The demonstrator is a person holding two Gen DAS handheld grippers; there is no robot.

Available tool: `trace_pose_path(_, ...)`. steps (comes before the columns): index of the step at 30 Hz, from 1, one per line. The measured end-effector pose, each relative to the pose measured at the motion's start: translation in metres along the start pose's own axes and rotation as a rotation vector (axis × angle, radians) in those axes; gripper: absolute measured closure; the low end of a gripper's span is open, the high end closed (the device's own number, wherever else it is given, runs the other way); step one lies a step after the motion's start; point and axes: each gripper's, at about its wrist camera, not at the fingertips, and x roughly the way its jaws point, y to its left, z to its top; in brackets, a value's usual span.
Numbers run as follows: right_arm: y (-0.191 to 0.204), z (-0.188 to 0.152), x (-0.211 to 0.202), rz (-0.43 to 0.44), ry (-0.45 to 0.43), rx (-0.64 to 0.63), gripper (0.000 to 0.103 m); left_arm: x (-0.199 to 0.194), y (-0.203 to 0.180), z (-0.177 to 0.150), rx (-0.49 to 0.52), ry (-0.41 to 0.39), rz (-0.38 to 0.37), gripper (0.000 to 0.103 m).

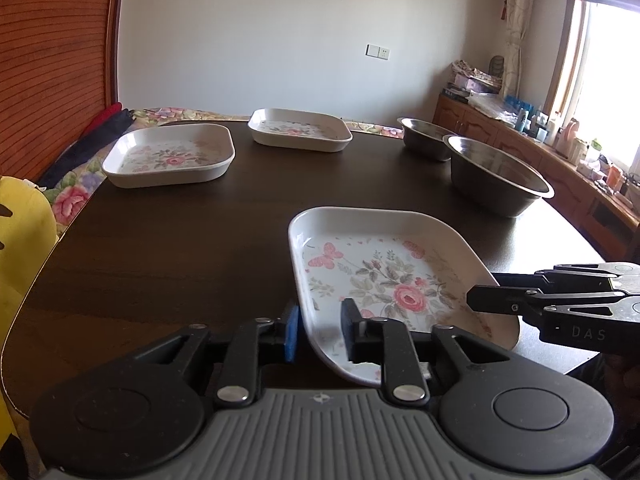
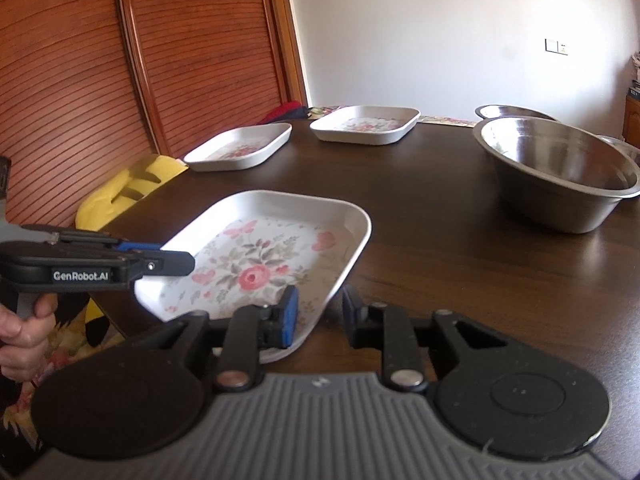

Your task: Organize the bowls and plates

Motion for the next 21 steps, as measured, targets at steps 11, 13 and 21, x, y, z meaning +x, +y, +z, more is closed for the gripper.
trace_pose_path(11, -0.006, 0.033, -0.010, -0.016, -0.078, -0.039, 0.070, -0.007, 0.013, 0.028, -0.001, -0.066, 0.028, 0.062)
trace_pose_path(13, -0.007, 0.042, -0.006, -0.012, -0.081, -0.053, 0.070, -0.005, 0.018, 0.034, -0.004, -0.074, 0.036, 0.061)
trace_pose_path(21, -0.001, 0.069, 0.015, 0.006, -0.074, -0.101, 0.070, 0.011, 0.042, 0.055, -0.016, -0.090, 0.049, 0.061)
